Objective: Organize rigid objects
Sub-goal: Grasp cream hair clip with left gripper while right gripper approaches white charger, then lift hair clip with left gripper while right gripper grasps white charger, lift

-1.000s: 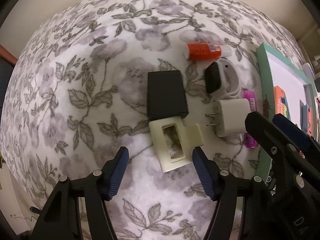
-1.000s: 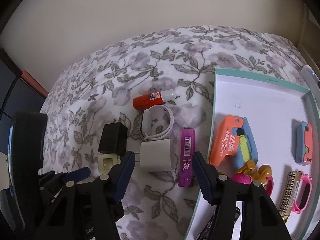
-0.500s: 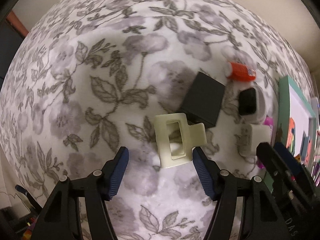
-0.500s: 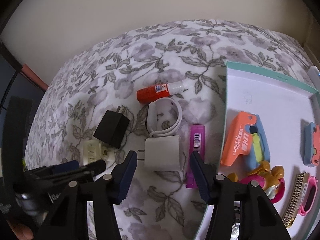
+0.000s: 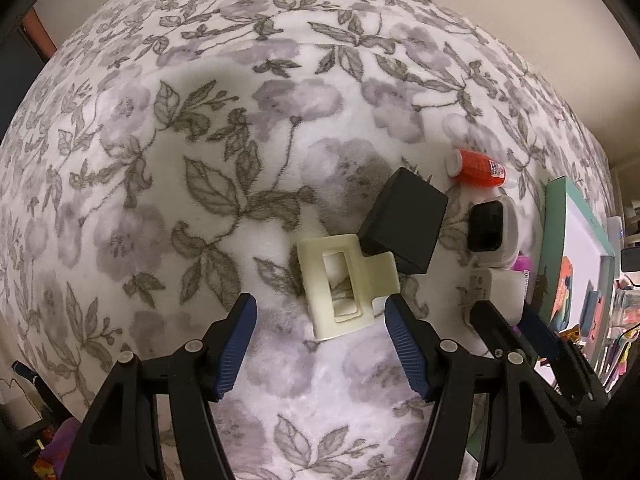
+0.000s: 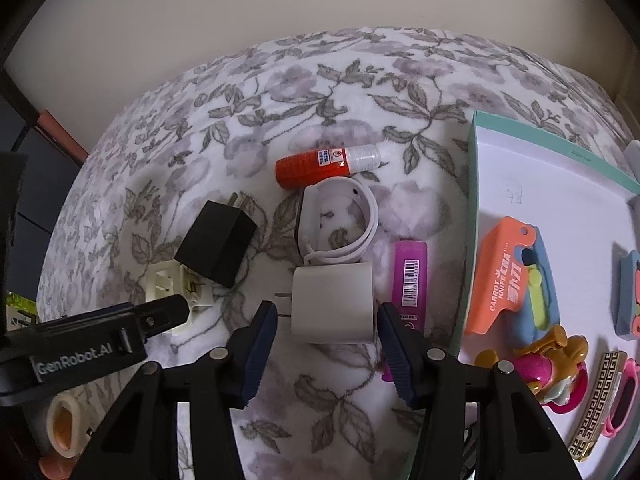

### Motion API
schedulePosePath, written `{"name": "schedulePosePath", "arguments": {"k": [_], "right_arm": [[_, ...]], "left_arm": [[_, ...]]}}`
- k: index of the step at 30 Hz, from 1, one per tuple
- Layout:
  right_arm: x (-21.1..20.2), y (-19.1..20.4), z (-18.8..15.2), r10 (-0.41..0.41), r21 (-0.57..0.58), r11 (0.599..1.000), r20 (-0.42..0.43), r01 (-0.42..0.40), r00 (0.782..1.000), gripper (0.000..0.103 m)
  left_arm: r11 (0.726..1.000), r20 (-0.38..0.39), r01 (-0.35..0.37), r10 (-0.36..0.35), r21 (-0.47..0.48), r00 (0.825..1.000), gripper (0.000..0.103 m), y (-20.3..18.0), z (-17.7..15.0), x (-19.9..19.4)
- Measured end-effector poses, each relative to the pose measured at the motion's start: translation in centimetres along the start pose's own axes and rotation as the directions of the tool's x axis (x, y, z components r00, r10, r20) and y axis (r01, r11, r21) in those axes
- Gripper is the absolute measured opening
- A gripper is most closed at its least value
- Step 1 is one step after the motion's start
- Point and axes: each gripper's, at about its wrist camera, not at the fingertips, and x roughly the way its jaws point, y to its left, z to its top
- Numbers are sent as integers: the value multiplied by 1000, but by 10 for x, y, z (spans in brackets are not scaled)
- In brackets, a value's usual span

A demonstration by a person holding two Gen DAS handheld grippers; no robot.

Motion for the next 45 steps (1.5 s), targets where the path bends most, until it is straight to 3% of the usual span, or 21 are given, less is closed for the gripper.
{"name": "schedulePosePath", "arguments": {"k": [19,22,35,45], "right_arm": [[7,-4,0,-1,22,1000,2,1,1000,49],[7,-4,0,-1,22,1000,2,1,1000,49],[2,-2,-1,-3,-2,1000,4,3,1000,48],[-23,-10,7,19,23,1000,54,-20,998,48]], "left_arm": [[1000,11,16,-16,5,1000,68,-10,10,46],[1000,14,21,-21,21,1000,58,-13,6,43],[1000,68,-6,6,2,998,58,-14,10,17],[1000,137,28,-30,14,990,58,-13,14,-8]]}}
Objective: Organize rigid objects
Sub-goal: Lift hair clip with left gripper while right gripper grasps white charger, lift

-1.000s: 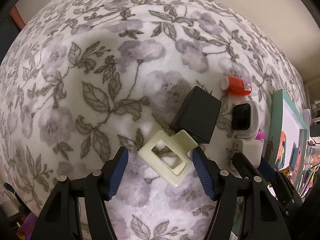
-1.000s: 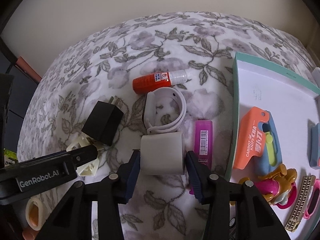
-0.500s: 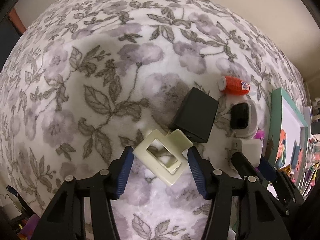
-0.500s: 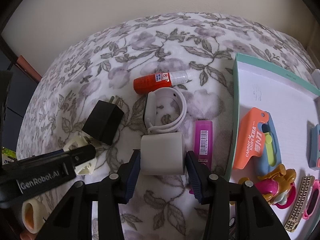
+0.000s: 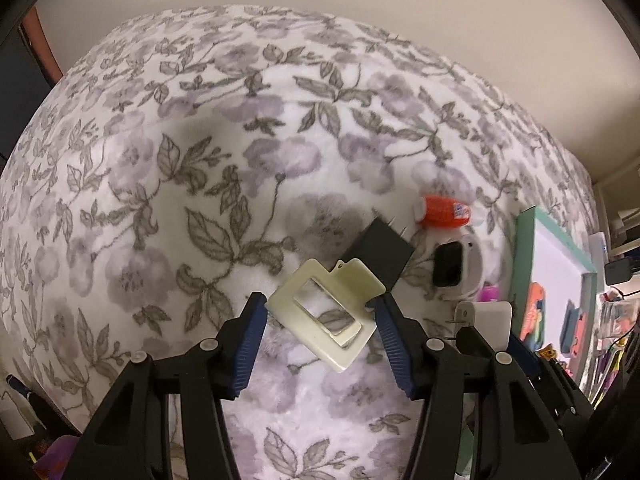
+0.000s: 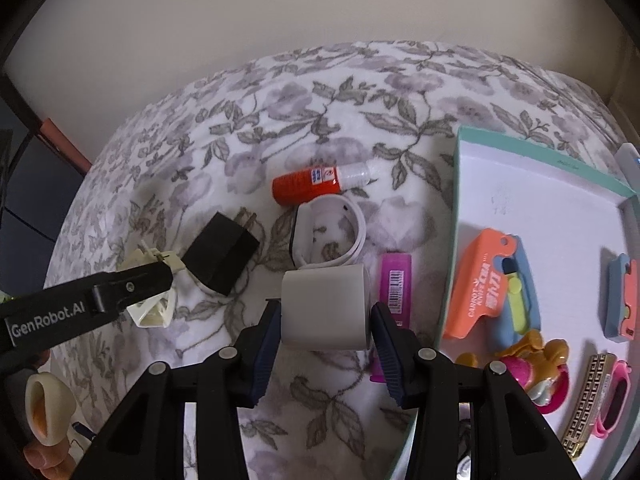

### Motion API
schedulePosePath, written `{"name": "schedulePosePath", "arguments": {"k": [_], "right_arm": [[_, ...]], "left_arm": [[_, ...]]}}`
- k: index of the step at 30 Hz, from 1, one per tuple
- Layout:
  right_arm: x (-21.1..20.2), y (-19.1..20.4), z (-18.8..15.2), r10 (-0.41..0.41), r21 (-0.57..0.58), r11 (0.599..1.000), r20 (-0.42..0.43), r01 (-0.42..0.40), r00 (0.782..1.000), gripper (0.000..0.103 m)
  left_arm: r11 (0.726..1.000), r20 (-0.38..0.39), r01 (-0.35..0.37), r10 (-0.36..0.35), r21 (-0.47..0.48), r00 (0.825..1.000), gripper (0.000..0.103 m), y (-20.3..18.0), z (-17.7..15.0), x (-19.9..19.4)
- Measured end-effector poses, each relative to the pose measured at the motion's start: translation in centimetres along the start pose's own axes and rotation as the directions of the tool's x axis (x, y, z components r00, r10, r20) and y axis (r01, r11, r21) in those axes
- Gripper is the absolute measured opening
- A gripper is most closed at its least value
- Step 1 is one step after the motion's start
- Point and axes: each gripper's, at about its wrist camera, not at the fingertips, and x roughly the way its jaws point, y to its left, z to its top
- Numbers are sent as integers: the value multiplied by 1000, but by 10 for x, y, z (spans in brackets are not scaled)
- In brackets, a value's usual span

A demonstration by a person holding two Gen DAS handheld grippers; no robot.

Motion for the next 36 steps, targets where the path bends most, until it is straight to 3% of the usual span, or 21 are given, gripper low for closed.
{"name": "schedulePosePath", "arguments": {"k": [12,20,26,33,36], "right_arm": [[-61,-30,7,1,74,997,129,-10,992,48],[-97,-75,1,-45,200,980,178,8,983,48],[-128,-122,-8,-92,333,943,226,12,970,48],[-132,-168,-14,-158,432,900,208,54,965,48],[-121,-175,-14,-165,434,898,174,74,971,48]], "left_arm": [[993,121,112,-117,48,986,58,-26,1,-52],[974,155,155,-181,166,971,58,-70,-17,-70],[950,159,171,-218,263,963,58,-104,-34,-75],[926,177,154,-225,345,958,58,-142,-45,-72],[919,144,155,-220,362,965,58,-157,-47,-58]]}}
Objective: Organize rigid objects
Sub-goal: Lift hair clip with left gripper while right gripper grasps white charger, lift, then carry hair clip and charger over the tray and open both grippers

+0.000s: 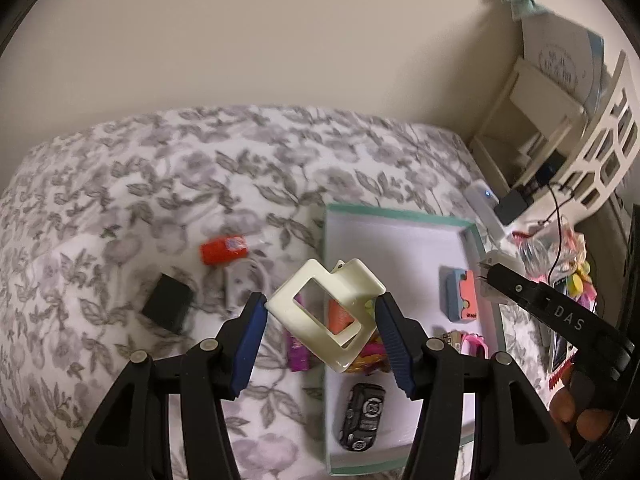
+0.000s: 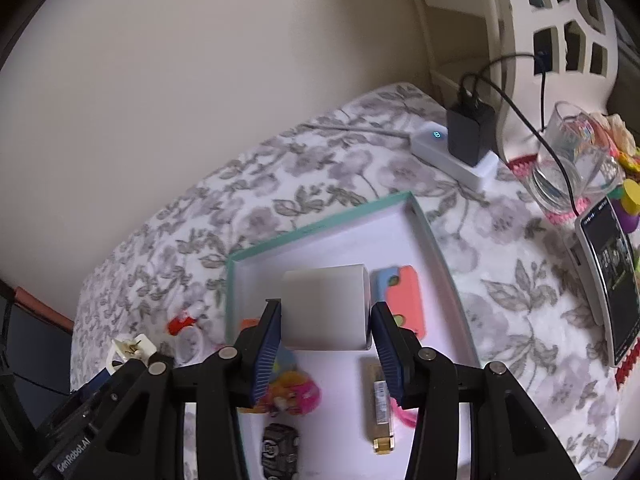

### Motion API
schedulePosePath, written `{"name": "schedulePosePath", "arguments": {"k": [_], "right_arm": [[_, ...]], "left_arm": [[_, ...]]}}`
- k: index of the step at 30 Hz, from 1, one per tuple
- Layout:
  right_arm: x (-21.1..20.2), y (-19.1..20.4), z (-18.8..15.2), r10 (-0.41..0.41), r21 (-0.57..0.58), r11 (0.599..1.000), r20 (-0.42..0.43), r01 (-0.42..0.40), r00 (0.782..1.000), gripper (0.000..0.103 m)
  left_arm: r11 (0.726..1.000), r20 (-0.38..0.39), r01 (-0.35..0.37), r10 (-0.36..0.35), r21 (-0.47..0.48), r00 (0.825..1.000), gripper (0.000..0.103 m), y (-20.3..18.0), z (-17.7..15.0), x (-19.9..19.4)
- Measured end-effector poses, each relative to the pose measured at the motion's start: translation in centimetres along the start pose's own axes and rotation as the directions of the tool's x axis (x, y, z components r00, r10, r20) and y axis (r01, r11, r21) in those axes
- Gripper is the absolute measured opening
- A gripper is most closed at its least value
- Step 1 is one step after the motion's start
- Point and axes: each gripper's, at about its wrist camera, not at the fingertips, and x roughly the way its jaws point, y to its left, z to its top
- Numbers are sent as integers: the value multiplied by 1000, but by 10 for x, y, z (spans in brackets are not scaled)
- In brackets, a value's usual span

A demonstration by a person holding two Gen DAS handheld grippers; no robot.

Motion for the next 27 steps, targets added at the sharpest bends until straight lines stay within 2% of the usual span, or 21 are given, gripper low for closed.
{"name": "schedulePosePath", "arguments": {"k": [4,9,16,27], "right_arm": [[18,-7,-2,-12,-1,1000,-51,12,999,48],[35,-14,-6,-15,7,1000,-106,16,994,48],[47,-19,-12,-41,-7,999,-158,40,987,49],[52,-37,-13,-50,46,997,-198,61,979,48]], "left_arm": [[1000,-50,-14,15,17,999,58,-15,2,26],[998,-74,-39,42,40,996,58,-30,4,49],[1000,-94,-20,22,22,995,58,-45,9,74],[1000,-125,20,-19,10,992,58,-54,6,89]]}}
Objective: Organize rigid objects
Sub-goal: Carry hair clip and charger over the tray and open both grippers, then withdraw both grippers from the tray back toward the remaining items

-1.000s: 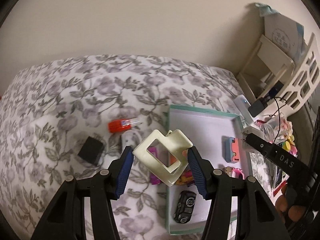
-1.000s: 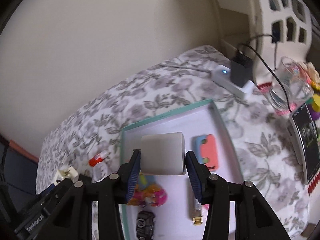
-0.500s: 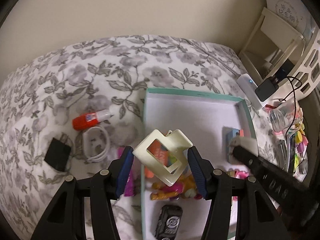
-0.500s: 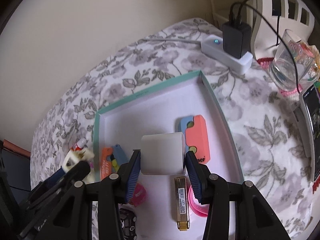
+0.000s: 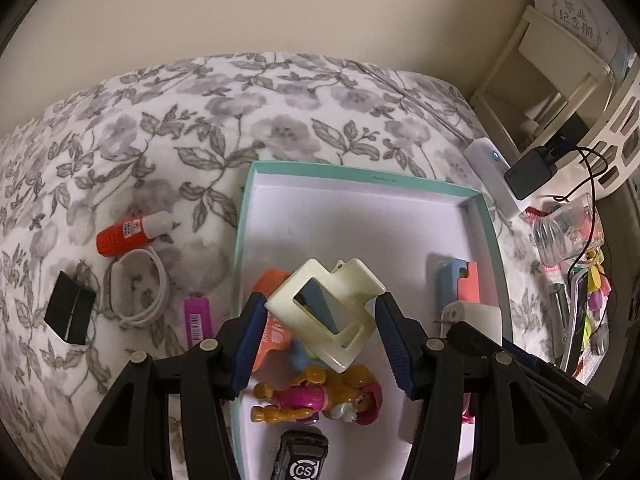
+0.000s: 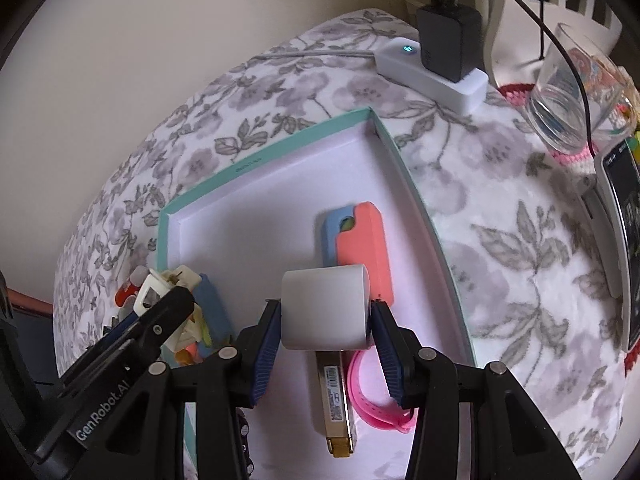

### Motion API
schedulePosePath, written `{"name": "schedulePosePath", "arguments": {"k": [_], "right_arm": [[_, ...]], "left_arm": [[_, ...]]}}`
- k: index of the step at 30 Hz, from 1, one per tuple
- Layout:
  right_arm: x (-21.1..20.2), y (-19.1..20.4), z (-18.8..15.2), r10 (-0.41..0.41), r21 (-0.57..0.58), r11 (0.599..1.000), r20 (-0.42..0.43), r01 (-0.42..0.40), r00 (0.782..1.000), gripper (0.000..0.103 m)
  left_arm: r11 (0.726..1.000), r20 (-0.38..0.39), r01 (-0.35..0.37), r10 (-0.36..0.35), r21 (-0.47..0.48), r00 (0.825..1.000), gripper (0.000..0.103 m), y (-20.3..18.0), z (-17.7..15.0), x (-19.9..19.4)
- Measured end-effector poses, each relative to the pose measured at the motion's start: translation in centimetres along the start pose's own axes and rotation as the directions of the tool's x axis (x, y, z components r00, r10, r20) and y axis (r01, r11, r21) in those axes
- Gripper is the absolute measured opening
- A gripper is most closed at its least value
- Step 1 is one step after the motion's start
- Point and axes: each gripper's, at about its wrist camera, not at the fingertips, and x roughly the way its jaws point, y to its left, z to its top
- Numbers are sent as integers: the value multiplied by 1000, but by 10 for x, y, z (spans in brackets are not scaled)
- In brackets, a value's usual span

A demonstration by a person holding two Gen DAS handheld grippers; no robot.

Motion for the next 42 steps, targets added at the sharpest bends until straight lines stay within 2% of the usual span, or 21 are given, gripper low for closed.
{"name": "schedulePosePath", "arguments": {"k": [13,24,27,33,35,36,38,42], "right_arm": [[-1,-2,-5,-11,-8,1000,-10,11,1000,48],[-2,1,-9,-12,-16,1000,-4,12,1000,49],[-6,3,-9,-12,-21,1000,9,12,1000,49],[-10,9,-13,-30,-46,998,23,31,999,51],[-12,12,-14,-34,-60,998,32,36,999,55],[-13,14,-15,-37,-65,997,38,39,999,60],[-16,18,-17,-42,-81,996,51,46,998,63],[-17,24,-22,-51,-108,992,70,59,996,70]], "left_arm": [[999,-38,28,-29,-28,999,58,3,-2,4],[998,-22,-44,43,-47,999,62,19,-8,-10],[997,-20,-61,60,-55,998,66,26,-12,-15],[992,-24,-61,59,-107,998,67,44,-19,-26],[991,-22,-72,70,-116,997,68,49,-21,-31],[990,-16,-81,79,-119,997,70,51,-22,-33],[987,-5,-104,104,-122,995,78,56,-24,-39],[982,6,-144,146,-124,989,79,64,-29,-45]]}}
